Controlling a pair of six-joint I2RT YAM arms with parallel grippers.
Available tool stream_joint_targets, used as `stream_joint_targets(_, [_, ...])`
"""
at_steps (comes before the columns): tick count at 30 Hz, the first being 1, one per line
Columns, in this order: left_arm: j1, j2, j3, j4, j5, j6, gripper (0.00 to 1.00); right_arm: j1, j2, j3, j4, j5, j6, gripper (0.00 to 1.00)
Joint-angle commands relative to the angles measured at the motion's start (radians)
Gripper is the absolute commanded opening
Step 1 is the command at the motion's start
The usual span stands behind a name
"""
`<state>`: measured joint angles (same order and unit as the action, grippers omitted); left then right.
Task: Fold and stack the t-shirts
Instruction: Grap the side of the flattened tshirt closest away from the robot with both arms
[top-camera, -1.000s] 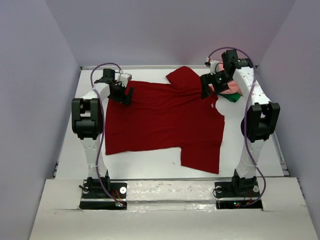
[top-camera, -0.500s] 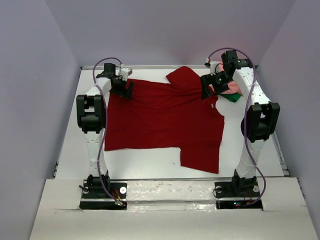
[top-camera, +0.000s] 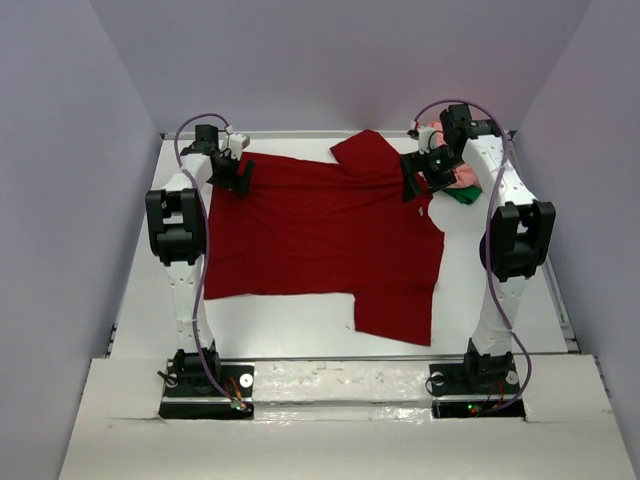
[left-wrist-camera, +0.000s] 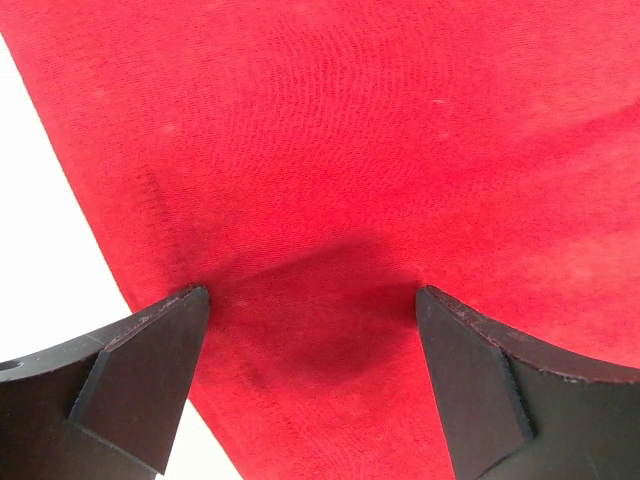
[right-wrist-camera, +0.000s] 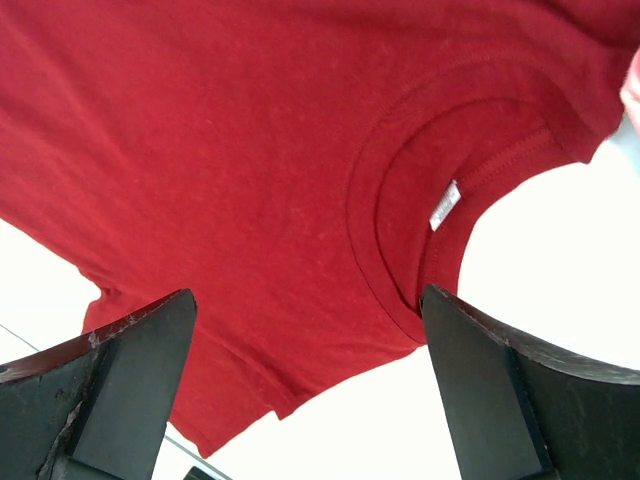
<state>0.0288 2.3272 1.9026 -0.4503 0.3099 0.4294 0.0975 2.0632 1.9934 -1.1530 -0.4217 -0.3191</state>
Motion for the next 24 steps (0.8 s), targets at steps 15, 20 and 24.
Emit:
stream_joint_targets(15, [0.043, -0.213, 0.010, -0.126, 0.063, -0.030, 0.99, -0.005, -0.057, -0.085, 0.021, 0.000, -0.041, 1.00])
stream_joint_targets(20, [0.030, -0.391, -0.051, -0.146, 0.072, -0.043, 0.99, -0.005, -0.175, -0.252, 0.062, 0.038, -0.043, 1.00])
stream_joint_targets(24, [0.023, -0.502, -0.123, -0.220, 0.074, -0.037, 0.99, -0.005, -0.287, -0.393, 0.137, 0.041, -0.038, 1.00])
